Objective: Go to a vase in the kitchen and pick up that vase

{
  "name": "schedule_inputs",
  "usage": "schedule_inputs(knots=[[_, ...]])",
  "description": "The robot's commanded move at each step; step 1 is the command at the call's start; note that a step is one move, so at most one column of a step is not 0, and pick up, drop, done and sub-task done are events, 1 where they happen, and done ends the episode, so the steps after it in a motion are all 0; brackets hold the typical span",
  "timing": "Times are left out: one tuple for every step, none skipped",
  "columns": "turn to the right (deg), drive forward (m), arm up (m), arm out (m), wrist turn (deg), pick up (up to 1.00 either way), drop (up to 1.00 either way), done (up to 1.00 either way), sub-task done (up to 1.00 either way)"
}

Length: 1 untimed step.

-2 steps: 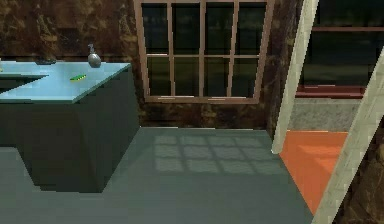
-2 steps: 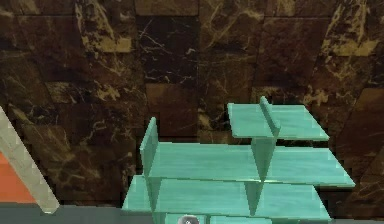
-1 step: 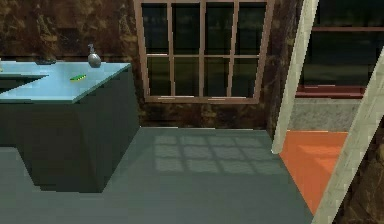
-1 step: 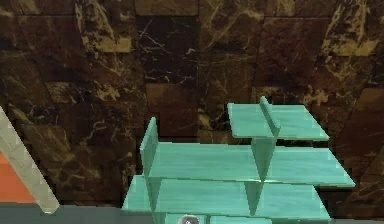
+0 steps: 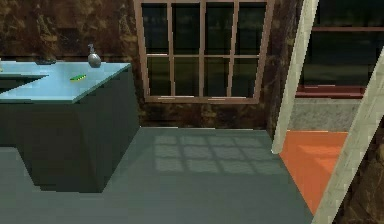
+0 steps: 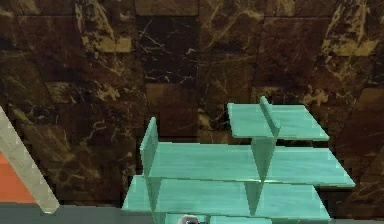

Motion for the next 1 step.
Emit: schedule_inputs(knots=[[0.0,0.00,0.00,0.00,45.0,0.00,0.00,0.00,0.00]])
